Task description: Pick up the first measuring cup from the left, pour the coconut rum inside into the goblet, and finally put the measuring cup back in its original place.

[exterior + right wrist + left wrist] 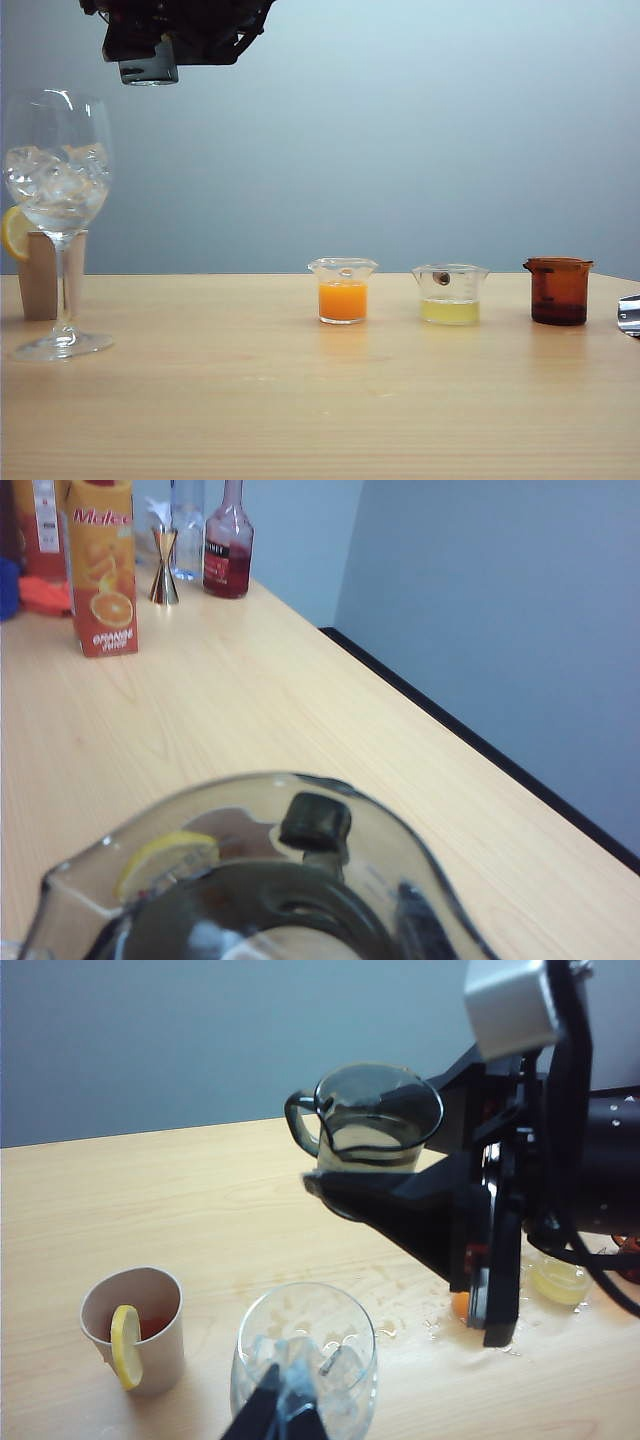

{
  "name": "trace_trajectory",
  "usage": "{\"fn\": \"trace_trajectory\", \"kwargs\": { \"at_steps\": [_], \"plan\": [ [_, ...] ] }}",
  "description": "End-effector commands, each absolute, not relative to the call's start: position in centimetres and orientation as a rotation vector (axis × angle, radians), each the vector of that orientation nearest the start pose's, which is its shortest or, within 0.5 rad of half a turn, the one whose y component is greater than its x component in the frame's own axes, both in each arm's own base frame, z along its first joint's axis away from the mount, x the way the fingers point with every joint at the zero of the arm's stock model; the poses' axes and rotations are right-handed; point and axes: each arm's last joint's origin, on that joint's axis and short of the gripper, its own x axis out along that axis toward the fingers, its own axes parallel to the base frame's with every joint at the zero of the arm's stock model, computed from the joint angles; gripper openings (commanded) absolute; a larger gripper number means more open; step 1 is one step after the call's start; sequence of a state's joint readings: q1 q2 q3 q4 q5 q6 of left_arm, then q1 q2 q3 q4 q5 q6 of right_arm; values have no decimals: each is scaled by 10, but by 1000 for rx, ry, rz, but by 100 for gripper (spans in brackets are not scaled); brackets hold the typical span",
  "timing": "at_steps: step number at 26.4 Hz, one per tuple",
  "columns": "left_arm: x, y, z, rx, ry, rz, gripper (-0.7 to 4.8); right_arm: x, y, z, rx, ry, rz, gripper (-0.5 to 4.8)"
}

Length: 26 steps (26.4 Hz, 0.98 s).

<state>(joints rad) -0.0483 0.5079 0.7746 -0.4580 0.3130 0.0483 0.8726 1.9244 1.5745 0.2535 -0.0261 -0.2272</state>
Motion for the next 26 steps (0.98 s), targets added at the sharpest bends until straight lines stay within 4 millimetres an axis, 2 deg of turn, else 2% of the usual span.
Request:
{"fn": "trace_trajectory", "kwargs": {
  "at_steps": [1, 20, 26],
  "plan": [
    [102, -14, 340, 24, 164, -369, -5, 291, 353, 322, -279, -71, 910, 0],
    [102, -14, 340, 24, 164, -369, -5, 283, 362, 315, -412, -105, 939, 0],
    [102, -14, 340, 24, 164, -369, -5, 278, 365, 315, -503, -154, 945, 0]
  ]
}}
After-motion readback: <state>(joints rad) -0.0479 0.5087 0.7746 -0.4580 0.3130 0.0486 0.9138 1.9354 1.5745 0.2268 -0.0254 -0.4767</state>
